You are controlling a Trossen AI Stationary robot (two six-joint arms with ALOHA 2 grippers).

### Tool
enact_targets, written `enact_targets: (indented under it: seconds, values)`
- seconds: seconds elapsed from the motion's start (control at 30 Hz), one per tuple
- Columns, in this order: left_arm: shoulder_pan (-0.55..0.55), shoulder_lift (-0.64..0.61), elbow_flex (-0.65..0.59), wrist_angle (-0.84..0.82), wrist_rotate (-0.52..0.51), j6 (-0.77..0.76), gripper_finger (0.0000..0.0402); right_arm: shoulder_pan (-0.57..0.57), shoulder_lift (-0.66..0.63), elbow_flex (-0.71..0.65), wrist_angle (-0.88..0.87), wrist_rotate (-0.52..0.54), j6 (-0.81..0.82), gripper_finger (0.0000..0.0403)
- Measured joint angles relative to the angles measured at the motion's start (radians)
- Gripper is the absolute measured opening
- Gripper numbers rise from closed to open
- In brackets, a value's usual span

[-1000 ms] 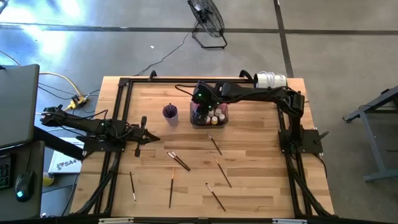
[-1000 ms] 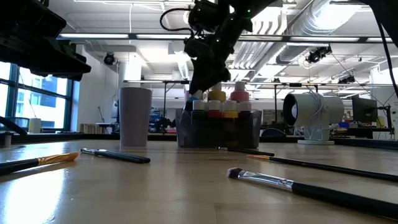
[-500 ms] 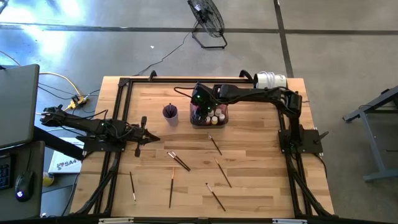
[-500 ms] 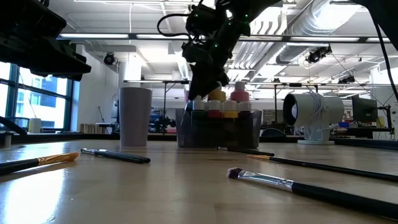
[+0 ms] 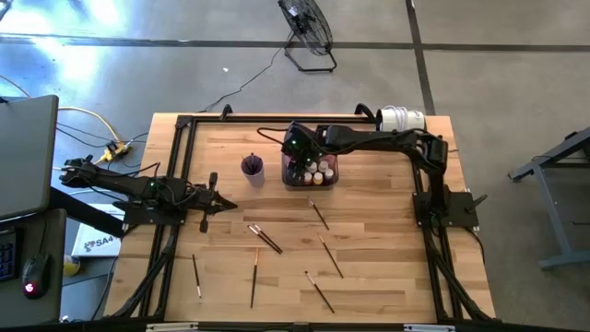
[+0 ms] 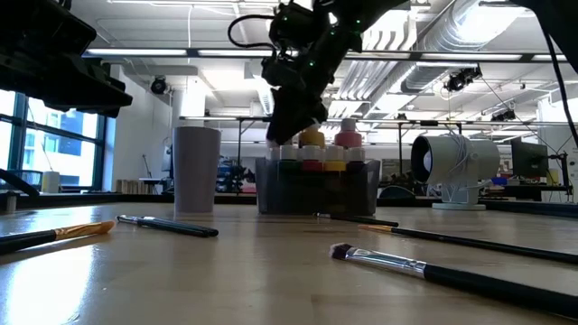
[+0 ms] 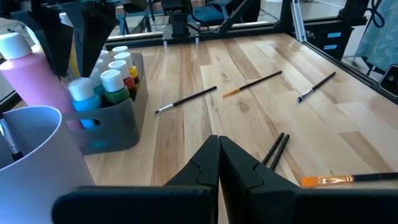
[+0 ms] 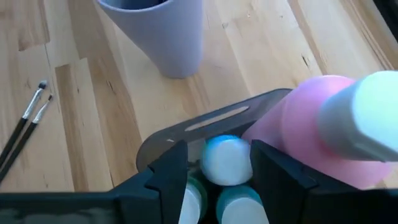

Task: Pick & Place Paint Supplies
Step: Put the gold paint brush into the purple cup

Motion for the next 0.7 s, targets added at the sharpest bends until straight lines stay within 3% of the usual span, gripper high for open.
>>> enact_targets:
  seconds: [0.3, 0.57, 0.7]
  values:
    - [0.0, 0.0, 0.0, -0.021, 0.0, 0.0, 0.0, 0.016, -0.073, 0.0, -0.075, -0.051, 0.011, 0.016]
    - [0.0, 0.0, 0.0, -0.022, 0.001, -0.016, 0.0, 0.073, -0.255, 0.0, -0.118, -0.128, 0.037, 0.0143]
    - [0.0, 0.0, 0.0, -0.023, 0.001, -0.03, 0.0, 0.121, -0.341, 0.0, -0.26, -0.162, 0.02, 0.0125]
